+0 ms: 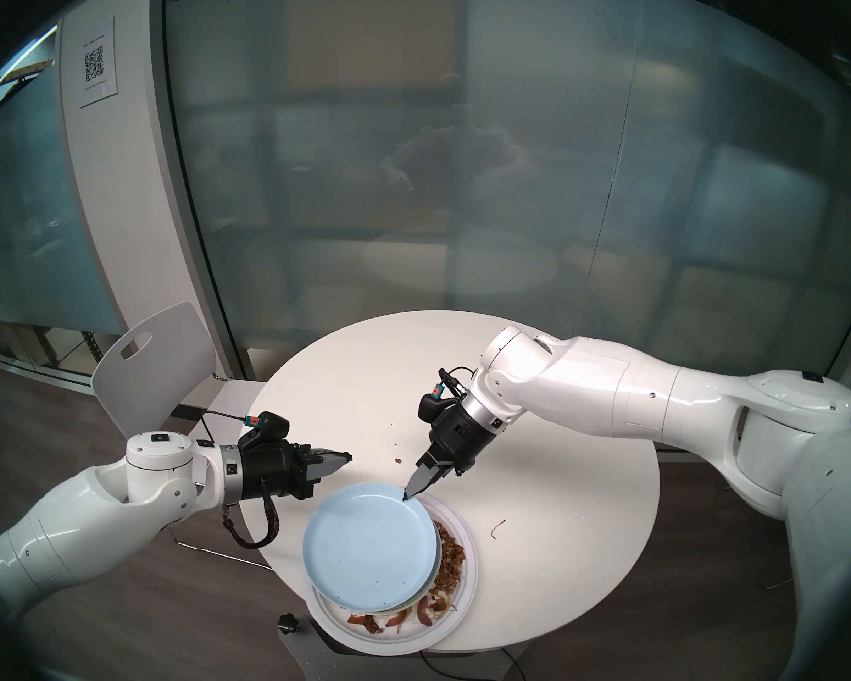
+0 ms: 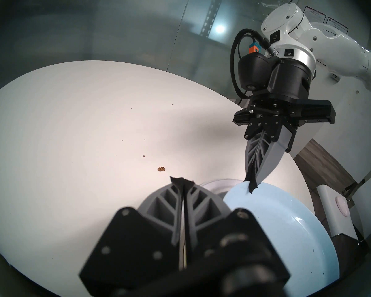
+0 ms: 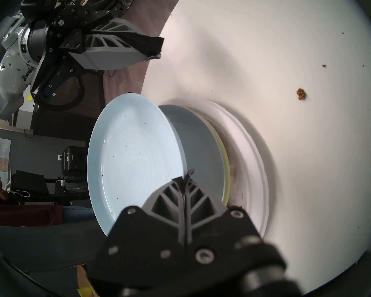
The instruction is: Stack the plates into one stack
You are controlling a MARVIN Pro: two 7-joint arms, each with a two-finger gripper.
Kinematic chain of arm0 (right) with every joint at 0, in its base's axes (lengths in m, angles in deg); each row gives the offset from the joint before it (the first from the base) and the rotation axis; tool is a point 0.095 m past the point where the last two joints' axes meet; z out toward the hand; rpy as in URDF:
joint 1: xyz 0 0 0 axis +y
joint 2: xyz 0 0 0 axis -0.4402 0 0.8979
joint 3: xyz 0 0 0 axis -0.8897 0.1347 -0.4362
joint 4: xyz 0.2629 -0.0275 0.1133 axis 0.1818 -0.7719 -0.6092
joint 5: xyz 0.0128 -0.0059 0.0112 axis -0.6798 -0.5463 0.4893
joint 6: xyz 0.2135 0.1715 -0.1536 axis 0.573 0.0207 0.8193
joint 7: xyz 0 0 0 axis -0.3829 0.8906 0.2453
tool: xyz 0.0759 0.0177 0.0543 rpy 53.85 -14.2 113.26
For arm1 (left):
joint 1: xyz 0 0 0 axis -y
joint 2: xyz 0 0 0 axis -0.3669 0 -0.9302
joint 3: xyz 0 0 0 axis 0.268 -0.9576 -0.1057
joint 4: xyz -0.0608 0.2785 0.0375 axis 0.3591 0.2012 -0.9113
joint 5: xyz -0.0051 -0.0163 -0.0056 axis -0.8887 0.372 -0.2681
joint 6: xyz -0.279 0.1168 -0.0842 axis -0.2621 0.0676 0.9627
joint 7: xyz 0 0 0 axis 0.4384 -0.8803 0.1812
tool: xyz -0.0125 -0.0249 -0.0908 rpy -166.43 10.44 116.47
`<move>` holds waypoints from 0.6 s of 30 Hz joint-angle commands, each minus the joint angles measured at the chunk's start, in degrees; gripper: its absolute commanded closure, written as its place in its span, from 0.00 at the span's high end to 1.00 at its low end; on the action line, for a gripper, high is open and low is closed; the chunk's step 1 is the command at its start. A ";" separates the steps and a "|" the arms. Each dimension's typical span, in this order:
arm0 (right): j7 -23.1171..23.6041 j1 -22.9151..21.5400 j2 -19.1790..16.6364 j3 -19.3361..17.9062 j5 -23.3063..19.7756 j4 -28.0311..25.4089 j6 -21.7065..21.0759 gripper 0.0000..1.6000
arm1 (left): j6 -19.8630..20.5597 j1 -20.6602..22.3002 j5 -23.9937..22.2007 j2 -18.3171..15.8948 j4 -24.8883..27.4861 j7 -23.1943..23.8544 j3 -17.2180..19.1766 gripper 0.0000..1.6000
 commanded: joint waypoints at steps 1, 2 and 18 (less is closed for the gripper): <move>-0.83 -1.85 1.07 -0.41 -1.71 0.86 0.13 0.00 | -0.47 0.16 -0.12 -0.01 1.01 -0.10 0.52 0.20; -0.57 -2.13 1.14 -0.04 -1.65 0.96 0.13 0.00 | -0.47 0.16 -0.12 -0.01 1.01 -0.11 0.52 0.20; -2.27 -3.71 0.56 3.80 -2.82 -0.17 0.13 0.00 | -0.51 0.19 -0.17 -0.05 1.02 -0.14 0.47 0.20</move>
